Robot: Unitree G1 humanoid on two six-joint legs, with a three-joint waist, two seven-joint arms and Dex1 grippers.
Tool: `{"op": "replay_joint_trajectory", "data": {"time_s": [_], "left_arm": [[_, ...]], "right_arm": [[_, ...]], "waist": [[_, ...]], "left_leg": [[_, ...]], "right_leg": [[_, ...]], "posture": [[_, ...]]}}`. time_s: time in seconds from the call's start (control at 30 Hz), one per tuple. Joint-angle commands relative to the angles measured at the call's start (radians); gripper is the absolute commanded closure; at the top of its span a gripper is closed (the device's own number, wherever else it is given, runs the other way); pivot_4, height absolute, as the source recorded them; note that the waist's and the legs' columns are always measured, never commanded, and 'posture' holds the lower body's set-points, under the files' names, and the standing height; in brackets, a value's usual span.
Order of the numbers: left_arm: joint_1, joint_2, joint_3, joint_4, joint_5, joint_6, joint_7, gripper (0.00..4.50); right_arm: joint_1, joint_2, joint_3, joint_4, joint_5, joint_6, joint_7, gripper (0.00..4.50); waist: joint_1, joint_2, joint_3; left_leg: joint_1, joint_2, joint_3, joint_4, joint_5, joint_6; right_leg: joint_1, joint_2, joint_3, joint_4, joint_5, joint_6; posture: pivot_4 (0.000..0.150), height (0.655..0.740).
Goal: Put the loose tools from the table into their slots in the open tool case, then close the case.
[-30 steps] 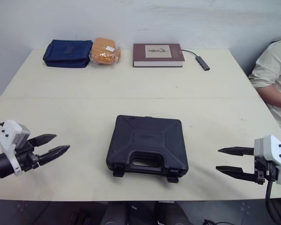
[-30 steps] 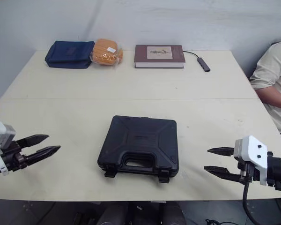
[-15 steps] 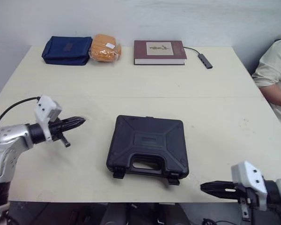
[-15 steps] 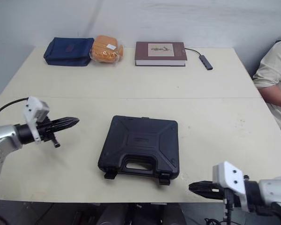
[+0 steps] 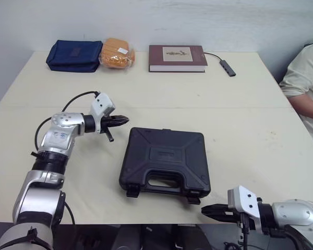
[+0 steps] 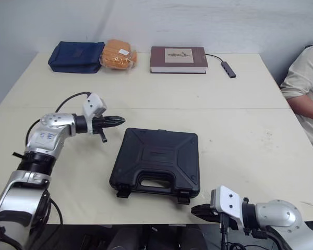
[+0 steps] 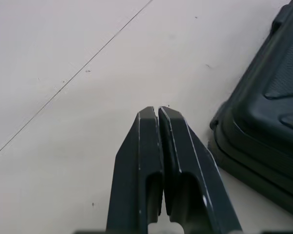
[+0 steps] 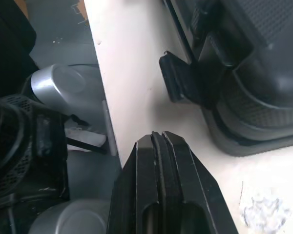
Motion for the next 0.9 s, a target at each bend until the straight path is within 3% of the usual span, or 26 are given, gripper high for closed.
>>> {"op": "replay_joint_trajectory", "data": {"time_s": [0.03, 0.2, 0.4, 0.63, 0.9], "left_arm": [[-0.071, -0.036, -0.014, 0.103, 0.044, -0.094, -0.033, 4.43], [-0.120, -0.093, -0.023, 0.206, 0.077, -0.152, -0.089, 4.43], [-0.079, -0.098, -0.038, 0.171, 0.074, -0.158, -0.234, 4.43], [0.086, -0.003, -0.032, -0.151, 0.001, 0.001, -0.392, 4.43], [0.300, 0.032, 0.036, -0.544, -0.098, 0.216, -0.304, 4.43]], "right_arm": [[-0.052, 0.015, 0.025, 0.025, -0.013, -0.014, -0.010, 4.50], [-0.154, -0.001, 0.025, 0.111, -0.020, -0.028, 0.025, 4.50], [-0.300, -0.010, 0.030, 0.254, -0.041, -0.065, 0.071, 4.50], [-0.451, 0.006, 0.065, 0.381, -0.076, -0.109, 0.104, 4.50], [-0.460, 0.000, 0.055, 0.454, -0.095, -0.148, 0.129, 4.50]], "waist": [[0.000, -0.001, 0.001], [-0.003, -0.003, 0.002], [-0.003, -0.004, 0.003], [-0.012, -0.004, 0.003], [-0.007, -0.004, 0.003]], "left_leg": [[0.000, 0.000, 0.000, 0.000, 0.000, 0.000], [-0.001, 0.000, 0.000, 0.001, 0.000, 0.000], [-0.001, 0.000, 0.001, 0.002, 0.000, 0.000], [-0.001, 0.000, 0.001, 0.002, 0.000, 0.000], [-0.002, 0.001, -0.002, 0.002, 0.000, 0.000]], "right_leg": [[0.000, 0.000, 0.000, 0.000, 0.000, 0.000], [-0.001, 0.000, -0.001, 0.003, 0.000, 0.000], [0.000, 0.000, -0.001, 0.002, 0.000, 0.001], [-0.001, 0.000, -0.001, 0.004, 0.000, 0.001], [0.000, -0.001, -0.001, 0.002, 0.000, 0.001]], "posture": [[0.150, 0.7400], [0.150, 0.7400], [0.150, 0.7400], [0.150, 0.7400], [0.150, 0.7400]]}}
